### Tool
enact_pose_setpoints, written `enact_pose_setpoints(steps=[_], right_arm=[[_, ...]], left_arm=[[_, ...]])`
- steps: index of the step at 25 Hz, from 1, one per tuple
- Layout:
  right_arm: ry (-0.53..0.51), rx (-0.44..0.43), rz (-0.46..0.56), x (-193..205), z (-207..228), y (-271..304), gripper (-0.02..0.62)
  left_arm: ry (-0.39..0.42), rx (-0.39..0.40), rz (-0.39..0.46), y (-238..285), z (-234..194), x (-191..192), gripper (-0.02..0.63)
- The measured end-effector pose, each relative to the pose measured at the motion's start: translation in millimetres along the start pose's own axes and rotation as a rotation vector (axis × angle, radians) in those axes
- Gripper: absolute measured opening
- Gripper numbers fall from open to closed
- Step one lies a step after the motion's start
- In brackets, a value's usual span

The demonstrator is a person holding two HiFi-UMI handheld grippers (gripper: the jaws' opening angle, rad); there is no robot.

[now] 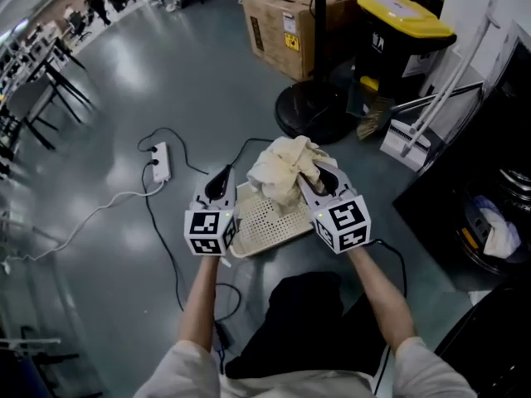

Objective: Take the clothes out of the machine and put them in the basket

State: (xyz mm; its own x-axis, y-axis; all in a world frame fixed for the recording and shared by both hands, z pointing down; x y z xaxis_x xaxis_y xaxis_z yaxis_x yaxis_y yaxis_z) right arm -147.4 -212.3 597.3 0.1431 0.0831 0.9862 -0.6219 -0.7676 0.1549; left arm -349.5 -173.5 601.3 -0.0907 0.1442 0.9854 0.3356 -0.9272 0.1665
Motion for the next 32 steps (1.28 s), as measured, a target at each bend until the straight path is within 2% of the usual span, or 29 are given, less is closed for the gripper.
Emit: enact_pose_setpoints(steps=[10,17,22,28,32], right_arm=[[0.016,-0.019,-0.226,132.1,-14.1,44.5,0.135],[0.036,-0.048,-0.39,208.5,-27.7,64.2,0.146],[0.037,-0.043,-0.471,241.5,-32.4,71.5,0.16],[-0.021,-0.055,-0.587,276.8,-37.8,71.6,0.2],[0.0,-0.075,-0.575,276.0,-40.3,70.4,0.312]], left_arm=[[-0.062,0.015,-0.068,14.3,13.0,56.4,0.018],[-0.091,0.019,-0.085,23.2,17.6,69.4,0.018],[-0.069,0.028,-0.086,29.3,19.8,65.5,0.018],[-0.068,0.029,-0.101,29.0,22.4,70.1,0.018],[-0.071,0.036,-0.108,30.7,24.8,71.1,0.018]])
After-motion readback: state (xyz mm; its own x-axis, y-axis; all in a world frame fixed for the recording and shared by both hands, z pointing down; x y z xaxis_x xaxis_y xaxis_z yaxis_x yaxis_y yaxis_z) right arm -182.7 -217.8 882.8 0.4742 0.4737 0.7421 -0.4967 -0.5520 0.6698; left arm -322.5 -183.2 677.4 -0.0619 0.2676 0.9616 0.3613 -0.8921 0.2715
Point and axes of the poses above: the fingertips, and each gripper's own axes: y forward along the fingers, z to its right, x out of its underside, the point moved 5 cm from there along -y, backward along the fingers, and after that the axes turned 11 degrees about x, right-handed, at the moved point
